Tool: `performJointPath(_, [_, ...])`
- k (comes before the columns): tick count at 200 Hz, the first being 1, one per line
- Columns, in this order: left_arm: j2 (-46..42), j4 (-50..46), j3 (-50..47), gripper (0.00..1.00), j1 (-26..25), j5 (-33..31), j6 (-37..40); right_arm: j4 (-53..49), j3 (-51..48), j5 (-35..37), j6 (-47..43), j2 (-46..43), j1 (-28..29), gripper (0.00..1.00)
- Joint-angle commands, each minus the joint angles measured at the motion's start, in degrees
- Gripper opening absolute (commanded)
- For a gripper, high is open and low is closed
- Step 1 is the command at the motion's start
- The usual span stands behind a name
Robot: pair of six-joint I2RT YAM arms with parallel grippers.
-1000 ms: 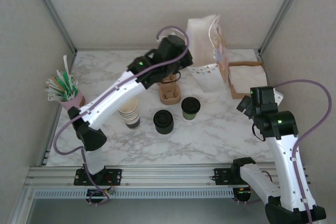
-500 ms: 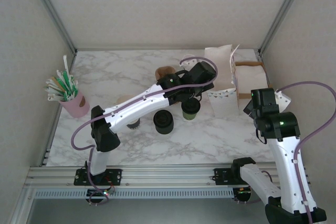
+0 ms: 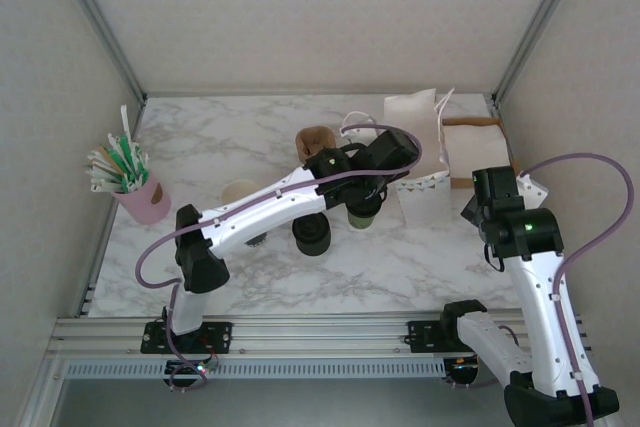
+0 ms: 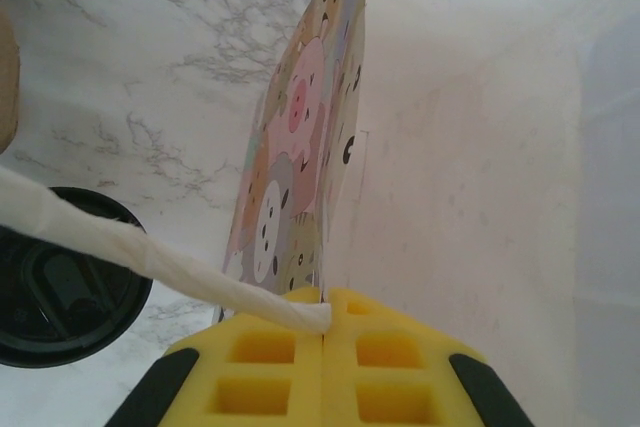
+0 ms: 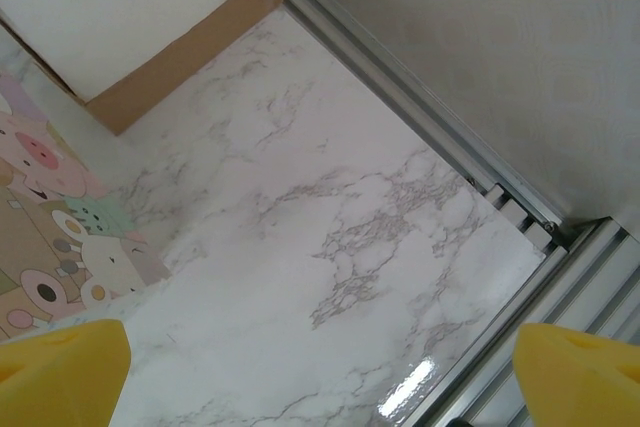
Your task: Pack the takeout coffee
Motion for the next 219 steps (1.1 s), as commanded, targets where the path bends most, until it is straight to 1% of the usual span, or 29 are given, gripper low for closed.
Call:
performJointPath(1, [-1.08,-4.36,0.21,0.00,-0.83,-3.91,-5.03,0.52,-0.96,1.45,1.19,0.02,-0.33,0.99])
performJointPath(26, [-3.54,-4.45,-1.41,0.00,-1.04,-5.20,-5.33,0.77,-1.33,1.14,1.41,0.02,-0.33,0.99])
performJointPath(52, [-6.39,-1.50,-5.62,0.00,-1.11,-5.83,-5.54,1.16,-1.64,0.39,1.69,0.33,-0.38,0.99])
performJointPath(102, [-6.47,-1.27,-6.42,0.00,-1.07,-5.78,-5.64,1.26,-1.86,-0.12,1.94,0.63,-0.40,0.99])
performJointPath(135, [-4.20,0.38,-6.11,0.00,-1.02,-4.45,-5.83,1.31,-2.22,-0.12,1.97,0.79,-0.34,0.99])
performJointPath(181, [1.53,-0.63,-1.48,0.00,-0.54,-2.43,-6.96,1.40,-2.99,0.64,1.82,0.83,-0.33,0.99])
performJointPath(201, [3.14,0.21,-0.61,0.00,-0.56,-0.47,-7.05,1.31,-2.72,0.62,1.84,0.81,-0.34,0.99])
performJointPath(219, [4.95,0.40,1.16,0.06,-0.54,1.74,-6.92,1.30,-2.51,0.60,1.75,0.78,-0.38,0.99])
